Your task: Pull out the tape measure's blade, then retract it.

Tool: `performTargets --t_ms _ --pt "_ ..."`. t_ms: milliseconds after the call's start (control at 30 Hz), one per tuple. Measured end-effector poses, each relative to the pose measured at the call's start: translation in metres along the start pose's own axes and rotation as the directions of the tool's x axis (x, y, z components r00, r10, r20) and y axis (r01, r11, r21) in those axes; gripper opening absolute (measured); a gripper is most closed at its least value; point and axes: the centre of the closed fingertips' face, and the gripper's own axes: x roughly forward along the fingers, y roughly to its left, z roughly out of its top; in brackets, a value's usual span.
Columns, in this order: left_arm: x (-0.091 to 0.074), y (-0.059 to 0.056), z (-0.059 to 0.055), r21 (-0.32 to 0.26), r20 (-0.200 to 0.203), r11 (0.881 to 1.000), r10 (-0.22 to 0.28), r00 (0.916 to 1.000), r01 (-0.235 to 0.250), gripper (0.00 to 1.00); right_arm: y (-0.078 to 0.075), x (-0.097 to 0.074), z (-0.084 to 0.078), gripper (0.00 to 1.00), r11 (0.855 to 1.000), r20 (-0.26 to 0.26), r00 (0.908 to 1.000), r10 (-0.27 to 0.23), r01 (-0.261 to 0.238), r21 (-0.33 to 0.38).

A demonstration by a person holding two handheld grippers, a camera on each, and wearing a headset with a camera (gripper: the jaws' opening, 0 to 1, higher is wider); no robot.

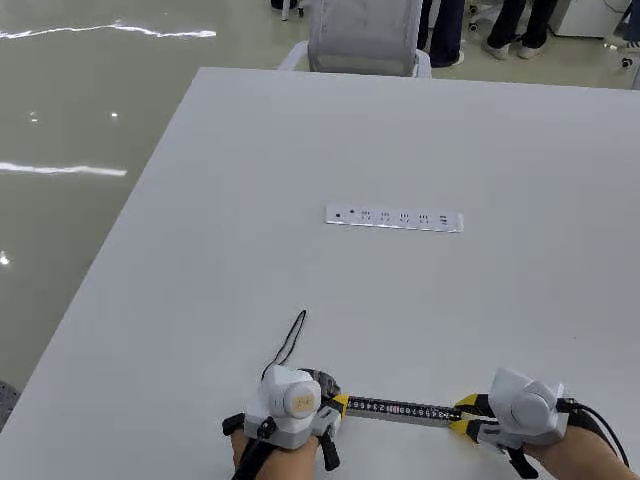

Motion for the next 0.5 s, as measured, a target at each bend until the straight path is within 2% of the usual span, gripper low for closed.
performTargets --t_ms 500 --pt "0.0002 0.0007 -0.0008 -0.003 -0.002 1.0 -0.001 1.0 0.001 0.61 0.0028 0.0055 0.0042 0.14 1.0 0.002 1.0 0.006 -0.006 -0.005"
